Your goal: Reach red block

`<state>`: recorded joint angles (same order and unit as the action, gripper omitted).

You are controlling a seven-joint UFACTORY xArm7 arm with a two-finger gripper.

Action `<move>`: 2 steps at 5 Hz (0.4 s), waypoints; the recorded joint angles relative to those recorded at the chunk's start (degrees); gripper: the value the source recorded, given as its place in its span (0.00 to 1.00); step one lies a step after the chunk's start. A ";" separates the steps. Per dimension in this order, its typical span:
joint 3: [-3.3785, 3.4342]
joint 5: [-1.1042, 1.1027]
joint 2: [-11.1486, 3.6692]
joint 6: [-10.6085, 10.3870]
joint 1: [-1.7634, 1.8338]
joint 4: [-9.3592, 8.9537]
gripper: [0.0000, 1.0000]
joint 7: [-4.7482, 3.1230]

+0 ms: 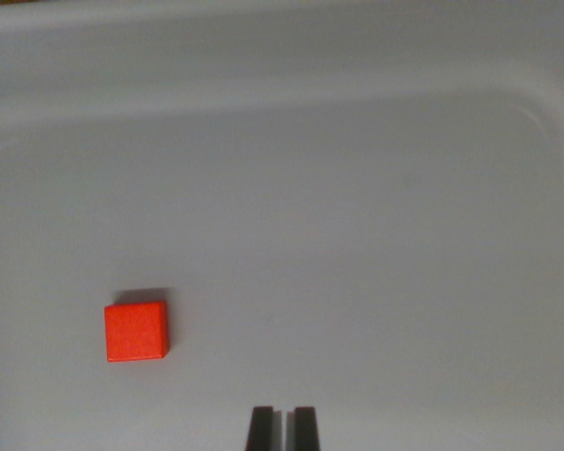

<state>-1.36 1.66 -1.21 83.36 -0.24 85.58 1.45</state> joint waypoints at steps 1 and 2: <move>0.00 0.00 0.00 0.00 0.00 0.00 0.00 0.00; 0.38 0.05 -1.04 -2.02 0.39 -1.28 0.00 0.11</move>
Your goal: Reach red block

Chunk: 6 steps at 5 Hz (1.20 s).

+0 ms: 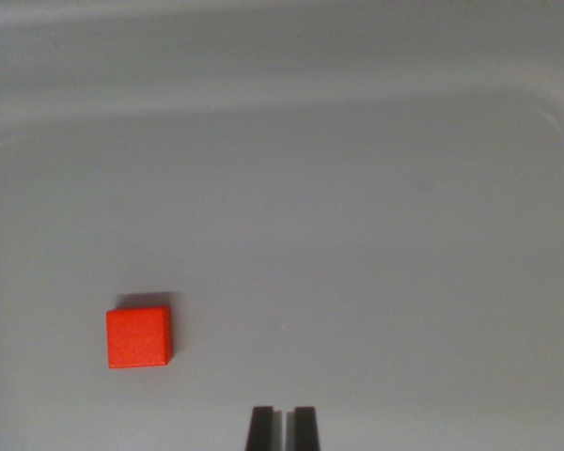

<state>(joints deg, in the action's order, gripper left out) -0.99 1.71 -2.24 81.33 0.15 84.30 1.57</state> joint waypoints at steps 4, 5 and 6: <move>0.84 0.11 -2.31 -4.52 0.87 -2.86 0.00 0.25; 0.84 0.11 -2.31 -4.52 0.87 -2.86 0.00 0.25; 1.31 0.17 -3.61 -7.04 1.35 -4.45 0.00 0.39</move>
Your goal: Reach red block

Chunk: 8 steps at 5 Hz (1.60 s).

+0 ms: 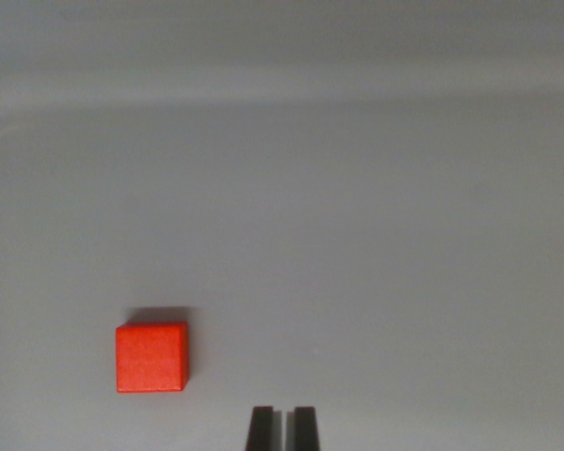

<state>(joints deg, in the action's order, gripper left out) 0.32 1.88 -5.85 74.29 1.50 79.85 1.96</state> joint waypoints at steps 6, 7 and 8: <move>1.49 0.19 -4.12 -8.04 1.55 -5.08 0.00 0.44; 1.49 0.19 -4.12 -8.04 1.55 -5.08 0.00 0.44; 2.00 0.25 -5.52 -10.77 2.07 -6.81 0.00 0.60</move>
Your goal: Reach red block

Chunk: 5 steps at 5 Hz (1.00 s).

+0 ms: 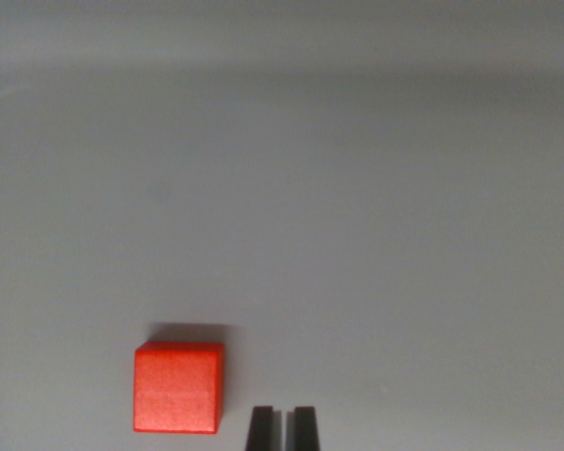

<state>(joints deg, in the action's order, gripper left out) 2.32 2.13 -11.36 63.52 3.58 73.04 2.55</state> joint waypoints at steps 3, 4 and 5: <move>0.49 0.06 -1.35 -2.64 0.51 -1.67 0.00 0.15; 0.95 0.12 -2.63 -5.14 0.99 -3.25 0.00 0.28; 0.95 0.12 -2.63 -5.14 0.99 -3.25 0.00 0.28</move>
<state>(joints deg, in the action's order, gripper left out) 3.27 2.25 -14.00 58.38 4.56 69.80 2.83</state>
